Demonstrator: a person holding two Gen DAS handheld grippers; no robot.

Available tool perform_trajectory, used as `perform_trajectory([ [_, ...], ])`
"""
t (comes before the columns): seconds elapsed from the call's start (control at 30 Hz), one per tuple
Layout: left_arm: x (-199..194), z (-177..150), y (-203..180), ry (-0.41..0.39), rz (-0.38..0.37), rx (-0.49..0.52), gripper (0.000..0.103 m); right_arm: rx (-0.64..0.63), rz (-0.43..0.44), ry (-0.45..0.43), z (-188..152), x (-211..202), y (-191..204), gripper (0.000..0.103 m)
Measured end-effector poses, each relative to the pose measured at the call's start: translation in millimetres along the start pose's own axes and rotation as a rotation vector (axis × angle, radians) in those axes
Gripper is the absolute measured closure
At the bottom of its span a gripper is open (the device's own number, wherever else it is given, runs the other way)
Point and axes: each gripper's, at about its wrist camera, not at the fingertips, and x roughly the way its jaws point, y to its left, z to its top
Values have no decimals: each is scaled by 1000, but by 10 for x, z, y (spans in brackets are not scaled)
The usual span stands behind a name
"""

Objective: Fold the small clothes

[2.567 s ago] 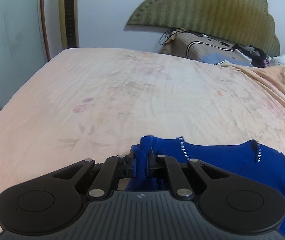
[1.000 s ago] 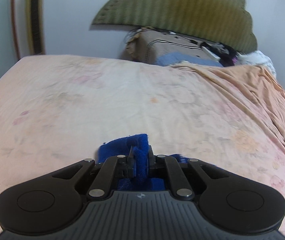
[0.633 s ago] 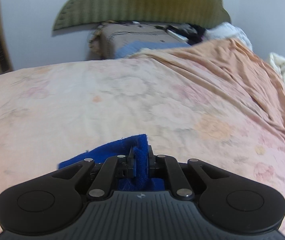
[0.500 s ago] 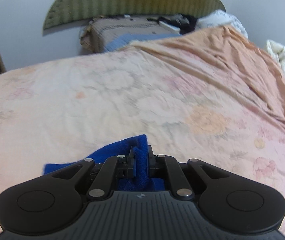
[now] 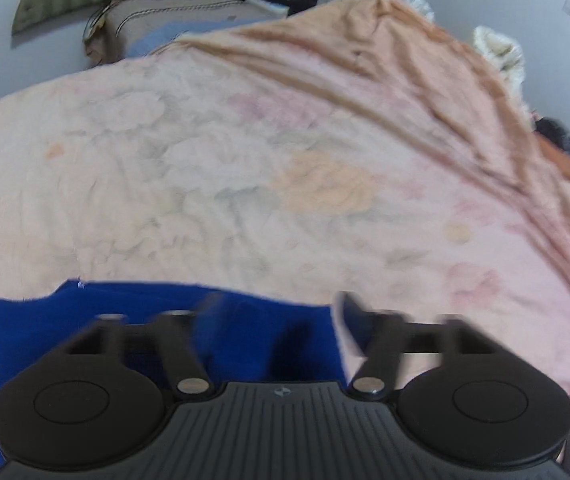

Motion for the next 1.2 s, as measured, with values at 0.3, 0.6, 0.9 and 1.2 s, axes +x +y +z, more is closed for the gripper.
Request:
perform_trajectory([
  [0.3, -866, -196, 127, -207, 221, 48, 20, -198, 16, 107, 51, 402, 360, 43],
  [0.6, -1128, -1354, 586, -201, 392, 5, 20, -25, 22, 97, 236, 782, 233, 90],
  [0.9, -1088, -1792, 509, -147, 321, 39, 20, 207, 26, 129, 140, 360, -183, 92],
  [1.2, -1062, -1862, 488, -159, 369, 100, 20, 3, -69, 119, 451, 386, 20, 62],
])
